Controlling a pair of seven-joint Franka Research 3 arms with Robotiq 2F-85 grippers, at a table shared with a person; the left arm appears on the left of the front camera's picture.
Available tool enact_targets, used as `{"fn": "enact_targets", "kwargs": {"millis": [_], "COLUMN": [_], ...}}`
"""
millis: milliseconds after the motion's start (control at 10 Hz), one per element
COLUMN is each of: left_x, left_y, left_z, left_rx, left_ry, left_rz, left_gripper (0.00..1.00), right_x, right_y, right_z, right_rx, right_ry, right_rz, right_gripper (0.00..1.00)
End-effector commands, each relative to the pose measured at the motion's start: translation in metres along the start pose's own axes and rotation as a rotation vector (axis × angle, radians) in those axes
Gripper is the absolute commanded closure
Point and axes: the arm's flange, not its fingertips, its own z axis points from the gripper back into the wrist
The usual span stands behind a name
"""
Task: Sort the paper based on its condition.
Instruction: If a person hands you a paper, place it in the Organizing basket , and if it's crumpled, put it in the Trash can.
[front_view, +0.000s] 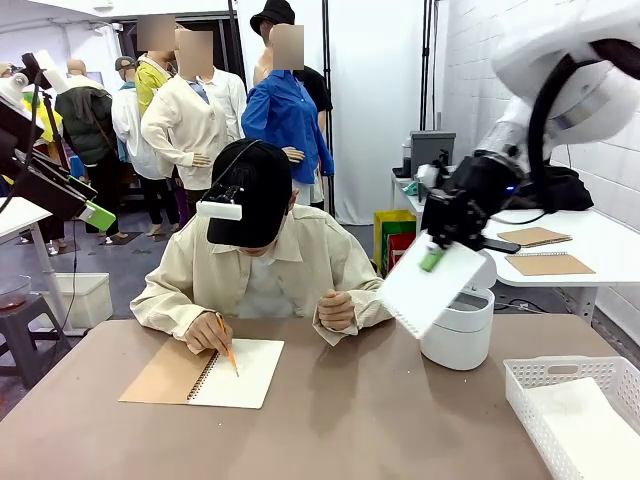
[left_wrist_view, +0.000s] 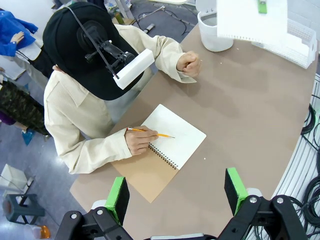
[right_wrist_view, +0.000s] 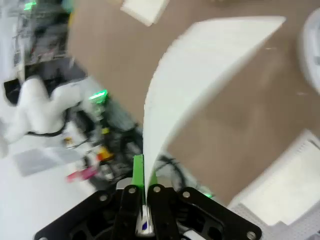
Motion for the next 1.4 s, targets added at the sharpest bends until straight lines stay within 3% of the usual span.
{"fn": "enact_targets", "kwargs": {"millis": [0,200,500,1000,1100,1200,1300], "left_x": [0.0,0.0,0.0,0.0,0.0,0.0,0.0], "left_y": [0.001,0.001,0.001,0.001,0.001,0.001,0.001], "left_z": [0.0,0.0,0.0,0.0,0.0,0.0,0.0], "left_rx": [0.001,0.001,0.001,0.001,0.001,0.001,0.001], "left_ry": [0.0,0.0,0.0,0.0,0.0,0.0,0.0], "left_rz": [0.001,0.001,0.001,0.001,0.001,0.001,0.001], "left_gripper": [0.0,0.0,0.0,0.0,0.0,0.0,0.0], "right_x": [-0.038,-0.065,-0.091,-0.101,-0.105,-0.106,-0.102], "right_y": [-0.015,-0.026,-0.051,-0.103,-0.109,-0.109,-0.105], "right_z": [-0.003,0.007,0.004,-0.017,-0.021,-0.022,-0.016], "right_rx": [-0.189,-0.344,-0.447,-0.538,-0.53,-0.459,-0.517], "right_ry": [-0.139,-0.192,-0.146,-0.043,0.013,0.003,-0.022], "right_rz": [-0.054,-0.031,-0.125,-0.183,-0.193,-0.2,-0.172], "right_gripper": [1.0,1.0,1.0,1.0,1.0,1.0,1.0]}}
